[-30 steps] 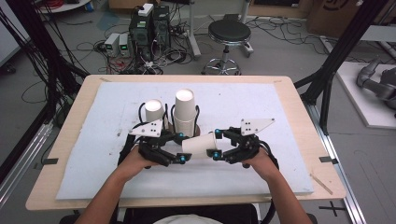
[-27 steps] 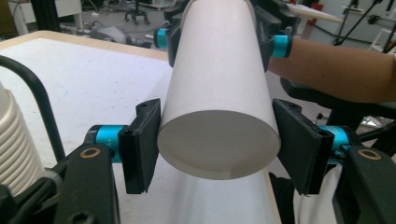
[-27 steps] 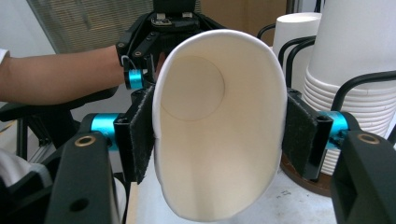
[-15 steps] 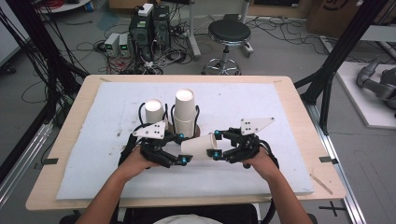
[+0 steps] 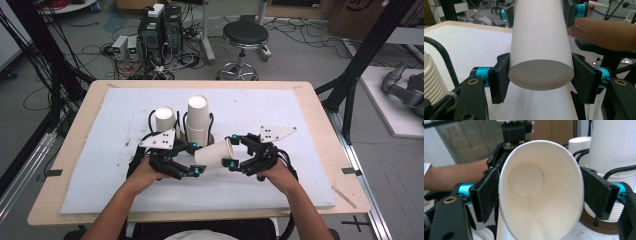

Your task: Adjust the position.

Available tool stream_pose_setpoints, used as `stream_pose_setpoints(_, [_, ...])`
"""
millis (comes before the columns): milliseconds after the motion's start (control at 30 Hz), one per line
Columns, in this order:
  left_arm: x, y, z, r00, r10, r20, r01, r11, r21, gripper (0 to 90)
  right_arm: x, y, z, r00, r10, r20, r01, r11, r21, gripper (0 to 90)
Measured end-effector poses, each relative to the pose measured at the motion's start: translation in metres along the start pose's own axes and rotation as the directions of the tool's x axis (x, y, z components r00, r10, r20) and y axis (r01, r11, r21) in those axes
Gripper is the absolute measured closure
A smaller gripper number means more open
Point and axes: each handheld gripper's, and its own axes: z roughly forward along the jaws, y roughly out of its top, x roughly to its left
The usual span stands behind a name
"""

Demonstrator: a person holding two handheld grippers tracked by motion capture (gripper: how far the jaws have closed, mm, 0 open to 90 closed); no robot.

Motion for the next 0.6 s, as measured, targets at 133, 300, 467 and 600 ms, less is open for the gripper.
stream_pose_setpoints(133, [0.0007,0.0007,-0.0023,1.0000,0.000,0.004,0.000,0.9996,-0.027,36.5,-0.0018,-0.0009,-0.0015,0.9996,0.029,0.003,-0.028,0.999,-0.021,19.9])
stream_pose_setpoints(300, [-0.0001,-0.0002,0.0004,0.9999,0.000,0.011,0.000,0.9999,-0.013,36.4,0.0008,-0.0013,0.0031,0.9999,-0.010,-0.013,0.010,1.000,-0.012,25.0])
stream_pose_setpoints(467, [-0.0001,-0.0020,0.0038,0.9999,-0.003,0.014,0.003,0.9998,0.019,36.6,0.0009,-0.0005,0.0003,0.9994,-0.032,-0.013,0.032,0.999,0.002,31.5])
stream_pose_setpoints(600, [-0.0004,-0.0041,0.0071,0.9999,-0.012,0.005,0.012,0.9992,0.039,36.4,-0.0002,-0.0004,-0.0009,0.9993,-0.034,-0.017,0.035,0.999,0.019,35.9])
